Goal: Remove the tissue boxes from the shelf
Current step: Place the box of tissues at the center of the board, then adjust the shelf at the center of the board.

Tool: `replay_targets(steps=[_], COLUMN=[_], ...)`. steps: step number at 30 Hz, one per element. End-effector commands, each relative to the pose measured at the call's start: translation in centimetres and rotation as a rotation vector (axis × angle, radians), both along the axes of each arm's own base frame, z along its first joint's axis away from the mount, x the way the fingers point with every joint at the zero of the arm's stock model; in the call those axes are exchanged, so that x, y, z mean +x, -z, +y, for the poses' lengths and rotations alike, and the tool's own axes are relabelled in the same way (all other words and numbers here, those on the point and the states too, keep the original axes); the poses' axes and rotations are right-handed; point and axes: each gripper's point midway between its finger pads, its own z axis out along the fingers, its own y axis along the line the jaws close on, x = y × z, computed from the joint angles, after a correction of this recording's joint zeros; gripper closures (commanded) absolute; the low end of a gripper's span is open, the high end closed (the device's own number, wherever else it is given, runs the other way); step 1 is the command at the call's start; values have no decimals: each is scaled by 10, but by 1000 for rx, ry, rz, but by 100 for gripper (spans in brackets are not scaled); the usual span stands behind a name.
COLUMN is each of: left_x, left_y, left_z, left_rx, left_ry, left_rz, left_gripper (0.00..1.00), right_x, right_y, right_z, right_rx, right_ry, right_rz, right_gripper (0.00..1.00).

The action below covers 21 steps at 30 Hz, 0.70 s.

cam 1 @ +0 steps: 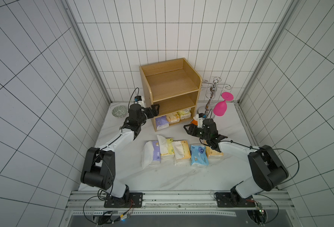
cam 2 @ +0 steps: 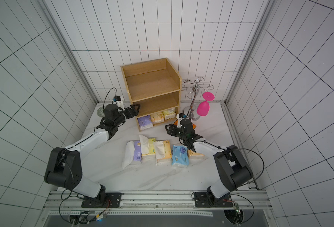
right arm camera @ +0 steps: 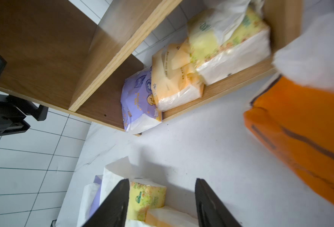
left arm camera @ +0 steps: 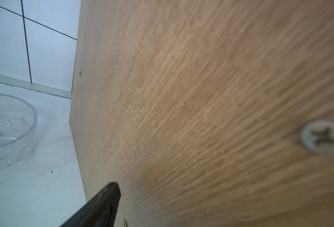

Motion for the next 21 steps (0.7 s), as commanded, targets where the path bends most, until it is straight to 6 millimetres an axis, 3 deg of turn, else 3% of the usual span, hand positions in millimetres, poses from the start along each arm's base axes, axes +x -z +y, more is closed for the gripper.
replay_targets(steps=[1, 9, 21], left_x=[7, 9, 0], left_y=[7, 11, 10], left_z=[9, 22, 25], left_rx=[19, 8, 20], left_ry=[-23, -15, 21], left_rz=[24, 53, 43], left_gripper=[5, 6, 5], right_x=[13, 34, 64], right_y=[-15, 2, 40], right_z=[33, 86, 122], right_rx=[132, 172, 95], right_ry=[-33, -52, -23], right_rz=[-4, -6, 9], right_gripper=[42, 42, 41])
